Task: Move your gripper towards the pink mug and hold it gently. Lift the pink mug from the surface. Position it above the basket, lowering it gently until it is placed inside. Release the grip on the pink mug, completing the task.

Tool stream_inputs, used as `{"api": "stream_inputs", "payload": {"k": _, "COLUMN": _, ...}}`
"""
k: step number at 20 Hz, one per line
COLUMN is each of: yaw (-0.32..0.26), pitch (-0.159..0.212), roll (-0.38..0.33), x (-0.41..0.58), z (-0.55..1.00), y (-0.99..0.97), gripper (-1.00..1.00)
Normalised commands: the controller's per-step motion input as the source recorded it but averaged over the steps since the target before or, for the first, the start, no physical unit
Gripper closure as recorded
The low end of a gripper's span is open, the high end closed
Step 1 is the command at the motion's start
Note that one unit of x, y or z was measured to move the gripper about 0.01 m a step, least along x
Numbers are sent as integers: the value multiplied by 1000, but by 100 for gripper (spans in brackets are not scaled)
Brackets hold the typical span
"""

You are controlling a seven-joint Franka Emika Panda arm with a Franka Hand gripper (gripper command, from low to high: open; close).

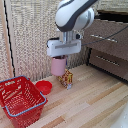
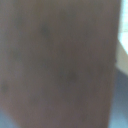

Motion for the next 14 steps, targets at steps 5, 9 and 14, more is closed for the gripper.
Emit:
{"api": "stream_inputs", "payload": {"k": 5, "yaw": 0, "pitch": 60, "roll": 55, "x": 514, "z": 689, "y": 762, "gripper": 100}}
{"api": "stream_inputs", "payload": {"k": 9, "yaw": 0, "pitch": 61, "roll": 0, "x": 449, "z": 541, "y": 848, "gripper": 100}}
{"api": "stream_inputs", "payload": {"k": 14, "yaw": 1, "pitch": 42, "roll": -13, "x": 351, "z": 393, "y": 881, "gripper": 100}}
